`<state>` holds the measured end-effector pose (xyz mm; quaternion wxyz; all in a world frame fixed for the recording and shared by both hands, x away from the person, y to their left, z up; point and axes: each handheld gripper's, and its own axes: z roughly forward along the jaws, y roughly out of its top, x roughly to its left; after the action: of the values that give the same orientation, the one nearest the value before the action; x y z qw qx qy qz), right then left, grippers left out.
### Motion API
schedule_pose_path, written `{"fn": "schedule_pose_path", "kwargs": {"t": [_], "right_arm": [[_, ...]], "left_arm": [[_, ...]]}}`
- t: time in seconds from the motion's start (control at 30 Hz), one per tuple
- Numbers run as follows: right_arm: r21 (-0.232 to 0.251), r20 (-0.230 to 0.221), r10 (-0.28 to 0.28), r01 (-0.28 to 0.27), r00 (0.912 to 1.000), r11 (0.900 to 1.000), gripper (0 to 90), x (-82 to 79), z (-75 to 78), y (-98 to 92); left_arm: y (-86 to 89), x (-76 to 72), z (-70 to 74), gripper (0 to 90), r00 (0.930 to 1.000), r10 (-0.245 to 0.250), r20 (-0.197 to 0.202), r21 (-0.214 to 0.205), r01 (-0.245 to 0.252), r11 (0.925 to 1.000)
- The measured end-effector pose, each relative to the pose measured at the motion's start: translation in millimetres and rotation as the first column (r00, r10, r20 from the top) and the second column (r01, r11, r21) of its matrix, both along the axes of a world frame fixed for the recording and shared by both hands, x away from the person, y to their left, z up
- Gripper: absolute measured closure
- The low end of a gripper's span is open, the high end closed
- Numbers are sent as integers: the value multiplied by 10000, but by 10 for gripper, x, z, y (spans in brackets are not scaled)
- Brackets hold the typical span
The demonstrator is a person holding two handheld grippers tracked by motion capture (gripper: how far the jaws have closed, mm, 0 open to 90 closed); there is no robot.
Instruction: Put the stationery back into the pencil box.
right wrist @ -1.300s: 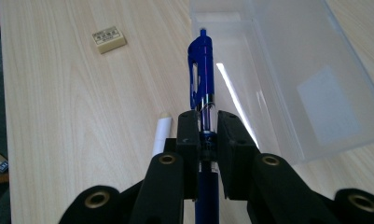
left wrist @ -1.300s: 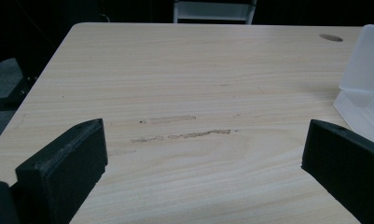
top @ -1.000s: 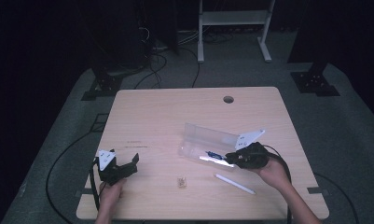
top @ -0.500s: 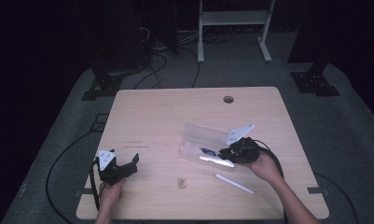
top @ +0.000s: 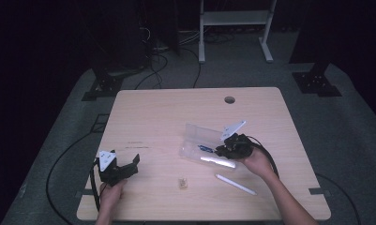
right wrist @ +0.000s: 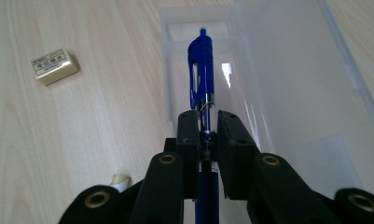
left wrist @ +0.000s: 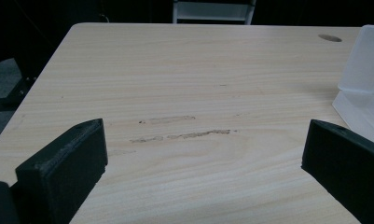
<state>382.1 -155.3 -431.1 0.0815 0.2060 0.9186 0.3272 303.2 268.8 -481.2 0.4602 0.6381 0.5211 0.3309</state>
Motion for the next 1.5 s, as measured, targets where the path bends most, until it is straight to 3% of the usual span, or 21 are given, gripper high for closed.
{"fn": "schedule_pose_path", "kwargs": {"t": [0.6, 1.5], "right_arm": [[12, -219, -510, 510, 9985, 9987, 791, 144, -144, 14], [-281, -331, -558, 549, 9979, 9981, 792, 218, -287, 104]], "left_arm": [[-1, 2, -1, 0, 10000, -7, -10, -6, 7, 10000], [-6, 4, 0, 0, 10000, -72, -23, 86, 72, 9999]]}}
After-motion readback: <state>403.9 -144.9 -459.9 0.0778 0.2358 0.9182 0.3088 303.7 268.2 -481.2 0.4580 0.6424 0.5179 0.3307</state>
